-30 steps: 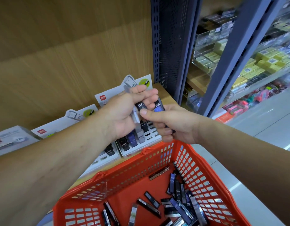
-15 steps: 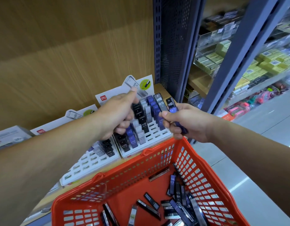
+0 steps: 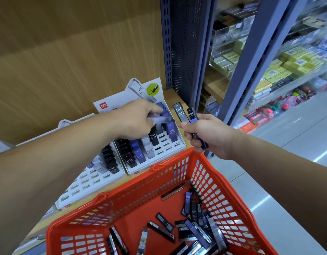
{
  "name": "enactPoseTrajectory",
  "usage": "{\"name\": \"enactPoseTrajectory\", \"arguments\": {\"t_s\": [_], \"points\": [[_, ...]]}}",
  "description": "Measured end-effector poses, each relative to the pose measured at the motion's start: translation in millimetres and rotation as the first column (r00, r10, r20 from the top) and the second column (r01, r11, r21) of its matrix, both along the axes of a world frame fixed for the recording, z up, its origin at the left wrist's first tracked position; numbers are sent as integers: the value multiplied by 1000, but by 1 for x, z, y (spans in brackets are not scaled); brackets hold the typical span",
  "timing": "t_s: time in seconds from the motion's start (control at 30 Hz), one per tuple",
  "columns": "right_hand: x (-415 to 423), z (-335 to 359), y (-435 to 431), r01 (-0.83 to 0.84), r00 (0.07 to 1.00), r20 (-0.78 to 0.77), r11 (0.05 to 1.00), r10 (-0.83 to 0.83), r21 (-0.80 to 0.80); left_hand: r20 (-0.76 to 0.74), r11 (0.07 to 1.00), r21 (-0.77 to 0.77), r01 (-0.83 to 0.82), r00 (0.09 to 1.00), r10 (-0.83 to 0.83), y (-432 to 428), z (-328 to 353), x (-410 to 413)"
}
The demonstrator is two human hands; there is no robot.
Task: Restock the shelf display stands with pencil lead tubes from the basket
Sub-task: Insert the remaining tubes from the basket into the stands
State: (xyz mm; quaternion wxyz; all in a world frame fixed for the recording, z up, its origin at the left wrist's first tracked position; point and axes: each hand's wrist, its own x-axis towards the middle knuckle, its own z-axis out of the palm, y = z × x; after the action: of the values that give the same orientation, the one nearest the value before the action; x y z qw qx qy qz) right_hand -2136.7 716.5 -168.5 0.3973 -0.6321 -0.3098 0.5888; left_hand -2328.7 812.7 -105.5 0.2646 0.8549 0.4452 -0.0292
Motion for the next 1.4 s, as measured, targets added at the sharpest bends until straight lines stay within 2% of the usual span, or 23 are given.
{"name": "enactPoseTrajectory", "arguments": {"t_s": [0.1, 0.43, 0.57, 0.7, 0.93, 1.4], "points": [[3, 0, 0, -1, 1000, -7, 1000, 1, -8, 115, 989, 105, -105, 989, 93, 6, -3, 3], [-3, 4, 0, -14, 1000, 2, 1000, 14, -2, 77, 983, 176, -57, 996, 44, 5, -28, 3], [-2, 3, 0, -18, 1000, -13, 1000, 18, -5, 156, 963, 261, -67, 987, 26, 2, -35, 3], [1, 5, -1, -27, 1000, 8, 1000, 27, -11, 223, 954, 265, -142, 971, 83, -1, -39, 5], [5, 11, -2, -21, 1000, -9, 1000, 21, -13, 154, 963, 236, -128, 984, 93, 4, -38, 5], [5, 19, -1, -52, 999, 8, 999, 52, 5, 41, 958, 276, -82, 996, 74, 8, -33, 11]]}}
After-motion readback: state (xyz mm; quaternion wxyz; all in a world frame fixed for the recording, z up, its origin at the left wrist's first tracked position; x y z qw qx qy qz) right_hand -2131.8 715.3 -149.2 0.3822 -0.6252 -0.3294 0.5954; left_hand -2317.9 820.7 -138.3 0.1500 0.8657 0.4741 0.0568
